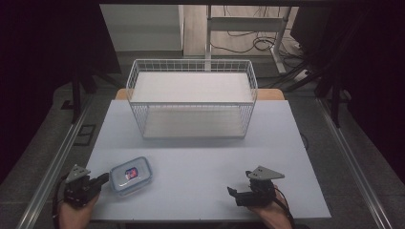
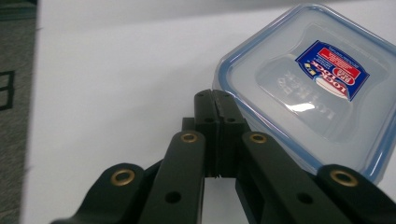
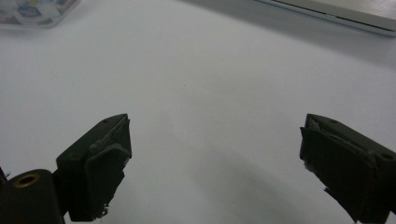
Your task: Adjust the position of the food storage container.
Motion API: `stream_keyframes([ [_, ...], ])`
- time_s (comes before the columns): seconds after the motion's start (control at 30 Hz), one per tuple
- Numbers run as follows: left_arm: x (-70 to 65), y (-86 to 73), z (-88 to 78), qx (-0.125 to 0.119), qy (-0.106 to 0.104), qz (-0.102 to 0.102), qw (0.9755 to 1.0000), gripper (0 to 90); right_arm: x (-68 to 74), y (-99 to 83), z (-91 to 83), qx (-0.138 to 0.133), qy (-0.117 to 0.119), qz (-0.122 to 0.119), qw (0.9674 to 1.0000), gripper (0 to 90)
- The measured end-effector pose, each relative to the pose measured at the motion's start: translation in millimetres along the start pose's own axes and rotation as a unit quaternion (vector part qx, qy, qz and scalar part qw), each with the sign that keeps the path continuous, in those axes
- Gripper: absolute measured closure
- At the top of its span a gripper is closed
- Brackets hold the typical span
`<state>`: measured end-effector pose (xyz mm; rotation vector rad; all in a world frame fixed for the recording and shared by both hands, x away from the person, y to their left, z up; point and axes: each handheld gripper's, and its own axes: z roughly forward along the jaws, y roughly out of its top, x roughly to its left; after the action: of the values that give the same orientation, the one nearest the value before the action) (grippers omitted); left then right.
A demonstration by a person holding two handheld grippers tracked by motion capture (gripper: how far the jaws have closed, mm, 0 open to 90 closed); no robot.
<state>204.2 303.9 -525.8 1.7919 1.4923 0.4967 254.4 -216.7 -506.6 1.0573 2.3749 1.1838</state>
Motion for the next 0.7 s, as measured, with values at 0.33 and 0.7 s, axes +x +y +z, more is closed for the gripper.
stream_keyframes([
  [0.33,-27.3,15.5,24.8,0.001,-0.028,0.021,0.9994,89.9,-0.7,0.1,2.1,0.001,0.002,-0.001,1.0000,9.1],
  [0.7,-37.6,2.4,13.8,0.015,-0.027,0.023,0.9993,89.8,-2.4,0.0,0.2,-0.001,0.002,0.003,1.0000,9.1],
])
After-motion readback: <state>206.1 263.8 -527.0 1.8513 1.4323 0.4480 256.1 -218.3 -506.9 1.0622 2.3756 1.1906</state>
